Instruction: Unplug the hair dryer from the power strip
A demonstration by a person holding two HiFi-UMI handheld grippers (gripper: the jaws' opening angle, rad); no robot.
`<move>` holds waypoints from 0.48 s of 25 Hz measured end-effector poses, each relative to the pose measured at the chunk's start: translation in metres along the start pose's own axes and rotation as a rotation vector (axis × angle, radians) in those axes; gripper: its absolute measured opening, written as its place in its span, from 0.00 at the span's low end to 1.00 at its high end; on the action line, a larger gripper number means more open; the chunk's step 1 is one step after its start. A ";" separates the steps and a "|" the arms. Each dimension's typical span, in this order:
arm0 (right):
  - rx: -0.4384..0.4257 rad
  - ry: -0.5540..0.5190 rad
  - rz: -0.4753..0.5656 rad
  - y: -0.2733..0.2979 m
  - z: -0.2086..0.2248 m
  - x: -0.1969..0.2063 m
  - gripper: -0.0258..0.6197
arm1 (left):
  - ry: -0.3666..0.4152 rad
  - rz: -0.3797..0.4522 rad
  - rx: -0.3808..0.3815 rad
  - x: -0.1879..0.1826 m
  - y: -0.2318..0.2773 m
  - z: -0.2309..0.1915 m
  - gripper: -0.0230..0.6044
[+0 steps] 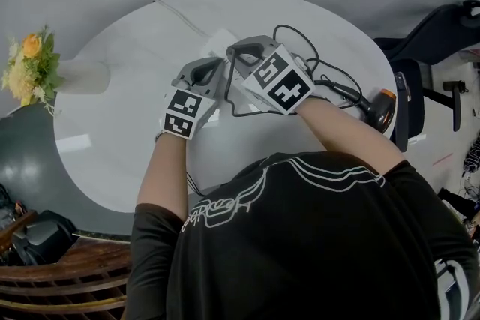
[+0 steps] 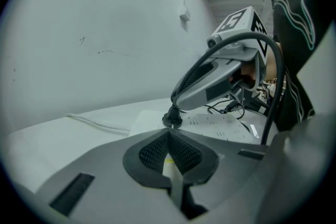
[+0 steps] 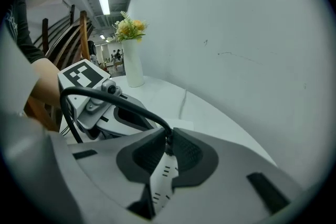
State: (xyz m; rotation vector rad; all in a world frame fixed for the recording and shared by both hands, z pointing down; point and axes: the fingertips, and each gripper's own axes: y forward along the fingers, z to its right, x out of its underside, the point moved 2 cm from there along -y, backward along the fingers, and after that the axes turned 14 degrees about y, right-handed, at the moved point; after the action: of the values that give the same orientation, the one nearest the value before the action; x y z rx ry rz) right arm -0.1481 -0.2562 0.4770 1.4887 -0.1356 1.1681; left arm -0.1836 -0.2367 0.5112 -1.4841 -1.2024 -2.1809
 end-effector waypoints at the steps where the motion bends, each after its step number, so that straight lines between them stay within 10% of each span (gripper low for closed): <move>1: -0.009 0.023 0.004 0.000 0.004 0.001 0.08 | -0.003 -0.002 -0.001 0.000 0.001 0.000 0.04; 6: -0.040 0.157 0.024 -0.006 0.019 0.003 0.08 | -0.014 -0.004 0.004 -0.003 0.005 0.001 0.04; 12: -0.031 -0.074 0.127 -0.032 -0.012 -0.053 0.08 | -0.004 -0.006 0.009 -0.006 0.011 0.001 0.04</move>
State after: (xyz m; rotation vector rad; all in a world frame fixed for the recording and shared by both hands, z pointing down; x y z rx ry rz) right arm -0.1601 -0.2631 0.4152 1.5142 -0.3011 1.2073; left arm -0.1737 -0.2438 0.5119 -1.4840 -1.2187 -2.1744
